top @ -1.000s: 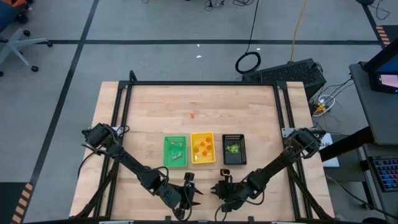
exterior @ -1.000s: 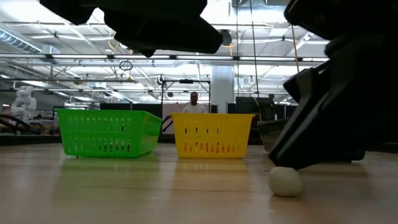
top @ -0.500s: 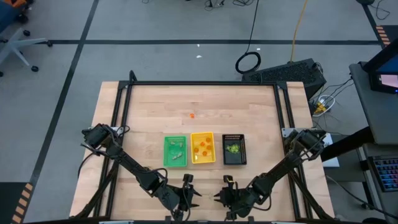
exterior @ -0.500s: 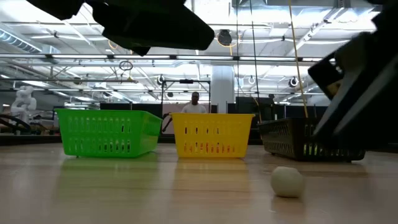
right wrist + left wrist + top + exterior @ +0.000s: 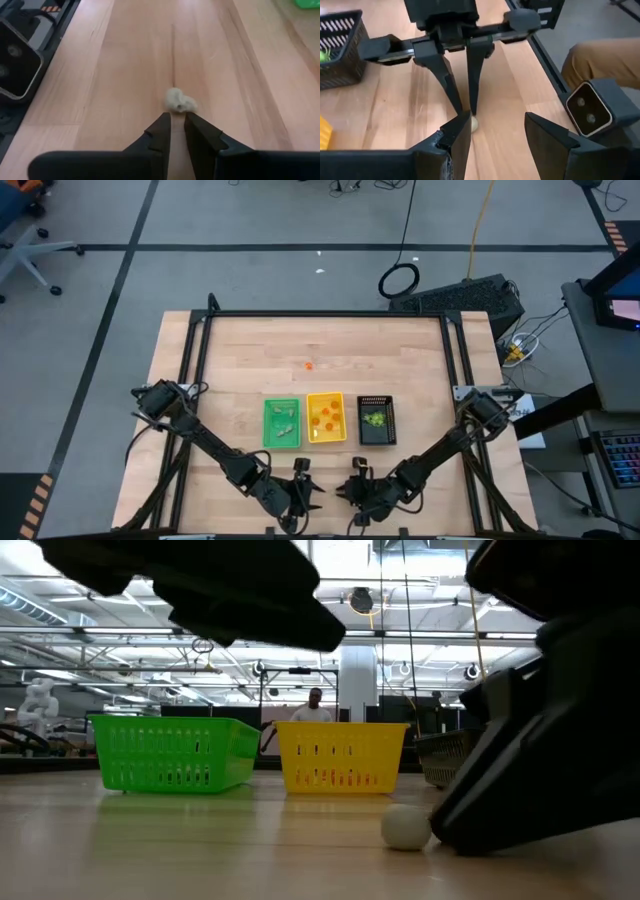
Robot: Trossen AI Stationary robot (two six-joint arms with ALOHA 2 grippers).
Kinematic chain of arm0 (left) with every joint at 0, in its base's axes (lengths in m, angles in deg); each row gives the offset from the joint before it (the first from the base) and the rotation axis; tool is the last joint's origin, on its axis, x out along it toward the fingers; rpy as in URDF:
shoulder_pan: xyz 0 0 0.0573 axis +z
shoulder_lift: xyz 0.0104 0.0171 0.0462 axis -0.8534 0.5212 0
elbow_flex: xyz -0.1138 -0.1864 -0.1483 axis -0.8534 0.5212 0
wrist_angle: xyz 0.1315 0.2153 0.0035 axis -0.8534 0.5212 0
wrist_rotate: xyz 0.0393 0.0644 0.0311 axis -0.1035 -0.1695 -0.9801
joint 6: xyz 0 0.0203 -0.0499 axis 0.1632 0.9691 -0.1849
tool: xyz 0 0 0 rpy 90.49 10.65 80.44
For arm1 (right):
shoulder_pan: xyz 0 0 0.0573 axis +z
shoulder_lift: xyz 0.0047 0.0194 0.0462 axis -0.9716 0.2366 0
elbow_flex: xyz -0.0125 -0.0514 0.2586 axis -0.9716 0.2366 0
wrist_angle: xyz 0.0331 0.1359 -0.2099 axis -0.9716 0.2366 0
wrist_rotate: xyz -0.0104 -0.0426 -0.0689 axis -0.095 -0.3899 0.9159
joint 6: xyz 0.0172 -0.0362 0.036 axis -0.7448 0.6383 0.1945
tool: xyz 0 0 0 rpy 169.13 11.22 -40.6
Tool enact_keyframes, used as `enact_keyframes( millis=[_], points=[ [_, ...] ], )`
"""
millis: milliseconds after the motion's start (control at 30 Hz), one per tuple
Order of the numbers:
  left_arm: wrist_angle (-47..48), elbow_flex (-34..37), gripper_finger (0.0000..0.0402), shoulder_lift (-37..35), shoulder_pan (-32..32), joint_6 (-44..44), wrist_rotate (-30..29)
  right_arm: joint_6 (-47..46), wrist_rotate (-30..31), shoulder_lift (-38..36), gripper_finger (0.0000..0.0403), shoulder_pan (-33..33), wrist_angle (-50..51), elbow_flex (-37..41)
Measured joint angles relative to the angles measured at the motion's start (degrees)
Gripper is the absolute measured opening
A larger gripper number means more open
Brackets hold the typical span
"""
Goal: Sort Halloween decoration
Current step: Put the white skull toy into the green basket
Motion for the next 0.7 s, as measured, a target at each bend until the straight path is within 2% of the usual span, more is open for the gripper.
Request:
enact_keyframes(
  millis=[367, 700],
  points=[
    [-2.3, 0.0, 0.0184, 4.9, 0.3, -4.7, -0.2, 0.9, 1.3, 0.3, 0.0047, -0.4, -2.2, -0.1],
    [-2.8, 0.0, 0.0184, 6.1, 0.6, -5.8, -3.1, 1.8, 1.5, 0.3, 0.0047, -0.9, -2.1, -0.9]
  ],
)
